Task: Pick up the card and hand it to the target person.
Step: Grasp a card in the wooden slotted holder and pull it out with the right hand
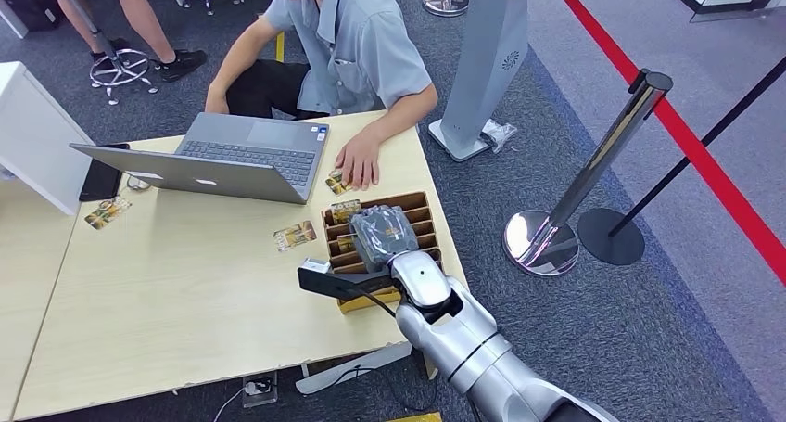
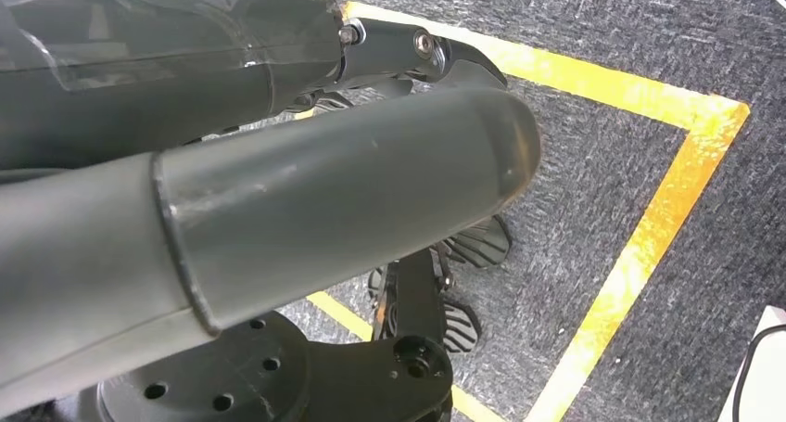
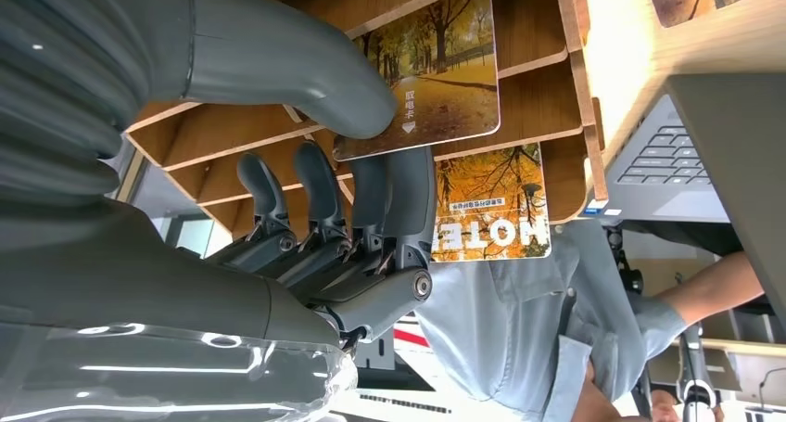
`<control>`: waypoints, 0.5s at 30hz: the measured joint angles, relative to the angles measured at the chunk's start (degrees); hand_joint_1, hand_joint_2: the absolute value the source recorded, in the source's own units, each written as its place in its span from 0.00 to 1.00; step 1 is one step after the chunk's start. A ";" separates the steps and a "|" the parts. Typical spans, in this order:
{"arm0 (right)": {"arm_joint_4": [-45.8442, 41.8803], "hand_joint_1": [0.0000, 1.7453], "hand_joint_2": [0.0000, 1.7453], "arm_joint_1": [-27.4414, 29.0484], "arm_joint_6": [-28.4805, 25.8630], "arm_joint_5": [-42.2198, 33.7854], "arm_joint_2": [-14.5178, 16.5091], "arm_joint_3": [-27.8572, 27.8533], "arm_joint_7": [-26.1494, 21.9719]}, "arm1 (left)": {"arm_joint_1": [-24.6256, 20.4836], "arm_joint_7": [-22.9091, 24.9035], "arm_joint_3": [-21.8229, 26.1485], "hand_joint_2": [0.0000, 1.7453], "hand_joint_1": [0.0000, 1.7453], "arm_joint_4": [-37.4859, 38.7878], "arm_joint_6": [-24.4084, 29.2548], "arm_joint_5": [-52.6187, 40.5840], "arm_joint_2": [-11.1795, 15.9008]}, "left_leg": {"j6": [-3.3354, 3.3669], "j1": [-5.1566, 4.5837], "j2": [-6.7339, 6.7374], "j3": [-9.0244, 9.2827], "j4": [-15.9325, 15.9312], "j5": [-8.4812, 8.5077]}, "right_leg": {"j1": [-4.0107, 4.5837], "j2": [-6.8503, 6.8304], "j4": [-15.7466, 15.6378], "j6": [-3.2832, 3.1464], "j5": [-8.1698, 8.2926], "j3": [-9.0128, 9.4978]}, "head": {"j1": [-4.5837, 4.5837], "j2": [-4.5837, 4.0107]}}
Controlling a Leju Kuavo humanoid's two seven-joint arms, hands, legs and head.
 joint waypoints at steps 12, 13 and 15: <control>0.08 0.83 1.00 0.00 -0.16 0.41 0.01 0.00 -0.72 | 0.00 0.12 0.00 0.00 0.00 0.01 0.00 -0.02 0.00 | 0.00 0.00 0.00 0.01 0.00 0.00 | 0.00 0.00 0.00 0.00 0.00 0.01 | 0.00 0.00; 0.08 0.86 1.00 0.00 -0.19 0.42 0.01 0.00 -0.73 | 0.00 0.12 0.00 0.00 0.00 0.01 0.00 -0.03 0.00 | 0.00 0.00 0.00 0.01 0.00 0.00 | 0.00 0.00 0.00 0.00 0.00 0.01 | 0.00 0.00; 0.08 0.94 1.00 0.00 -0.29 0.46 0.01 -0.01 -0.86 | 0.00 0.12 0.00 0.00 0.00 0.01 0.00 -0.04 0.00 | 0.00 0.00 0.00 0.01 0.00 0.00 | 0.00 0.00 0.00 0.00 0.00 0.01 | 0.00 0.00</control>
